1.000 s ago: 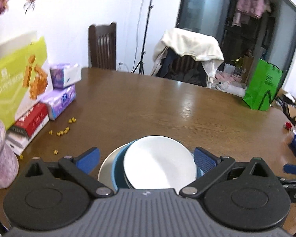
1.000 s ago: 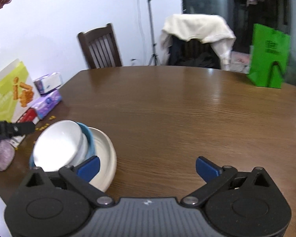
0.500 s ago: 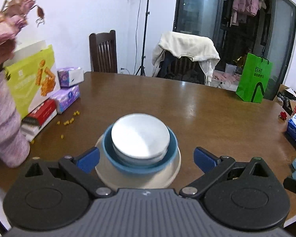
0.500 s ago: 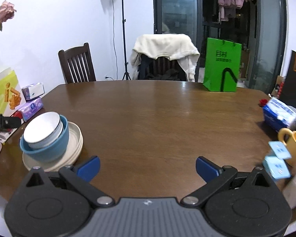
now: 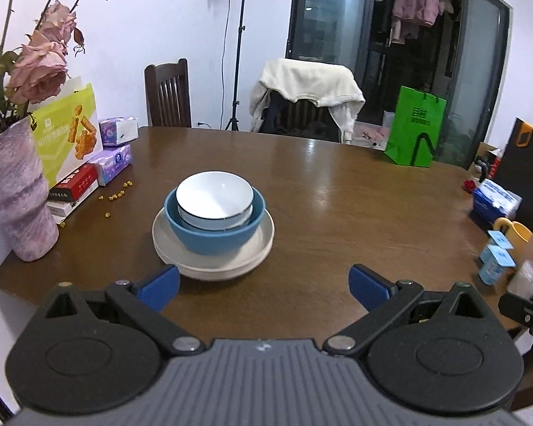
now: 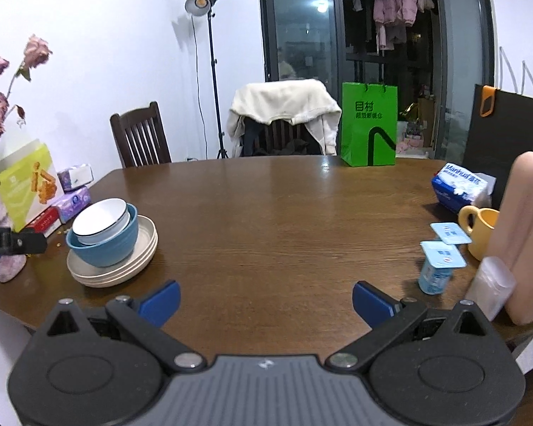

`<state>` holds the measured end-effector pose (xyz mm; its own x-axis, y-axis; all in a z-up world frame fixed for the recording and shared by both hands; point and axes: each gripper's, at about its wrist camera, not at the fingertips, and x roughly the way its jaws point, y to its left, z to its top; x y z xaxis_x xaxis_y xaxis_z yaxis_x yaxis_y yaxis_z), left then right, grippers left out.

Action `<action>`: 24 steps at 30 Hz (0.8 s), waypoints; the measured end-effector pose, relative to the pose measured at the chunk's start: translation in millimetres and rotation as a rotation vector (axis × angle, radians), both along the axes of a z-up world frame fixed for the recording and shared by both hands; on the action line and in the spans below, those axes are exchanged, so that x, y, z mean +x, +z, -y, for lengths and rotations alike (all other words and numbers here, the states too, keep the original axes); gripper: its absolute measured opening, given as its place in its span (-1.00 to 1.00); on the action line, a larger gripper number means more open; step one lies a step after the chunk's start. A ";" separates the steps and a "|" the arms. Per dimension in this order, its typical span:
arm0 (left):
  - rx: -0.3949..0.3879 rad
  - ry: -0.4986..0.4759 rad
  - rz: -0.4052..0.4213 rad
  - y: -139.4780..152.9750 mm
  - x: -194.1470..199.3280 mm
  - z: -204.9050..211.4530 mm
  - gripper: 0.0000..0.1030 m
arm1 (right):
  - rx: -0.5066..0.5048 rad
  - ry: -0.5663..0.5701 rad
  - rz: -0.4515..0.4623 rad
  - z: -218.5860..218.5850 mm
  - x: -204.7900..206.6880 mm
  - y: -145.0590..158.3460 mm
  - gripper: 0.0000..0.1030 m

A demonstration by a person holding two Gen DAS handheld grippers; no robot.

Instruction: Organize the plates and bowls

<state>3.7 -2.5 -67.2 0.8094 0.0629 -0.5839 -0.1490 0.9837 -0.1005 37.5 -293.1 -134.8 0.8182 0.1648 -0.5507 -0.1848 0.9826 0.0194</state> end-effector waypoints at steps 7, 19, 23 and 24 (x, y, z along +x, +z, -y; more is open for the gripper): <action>0.000 -0.039 0.015 6.8 -39.1 10.7 1.00 | 0.025 -0.020 0.035 13.3 -49.4 11.4 1.00; -0.001 -0.112 0.036 13.4 -97.8 27.7 1.00 | 0.050 -0.041 0.057 19.8 -122.5 21.3 1.00; -0.006 -0.122 0.033 13.1 -111.8 28.7 1.00 | 0.052 -0.043 0.055 20.7 -139.3 22.2 1.00; -0.007 -0.123 0.034 13.2 -115.3 29.3 1.00 | 0.051 -0.042 0.056 20.9 -143.4 22.5 1.00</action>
<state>-111.6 -31.9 -54.0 0.8299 -0.0422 -0.5562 -0.0233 0.9936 -0.1101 -105.9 -314.0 -112.3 0.8545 0.1567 -0.4953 -0.1459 0.9874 0.0605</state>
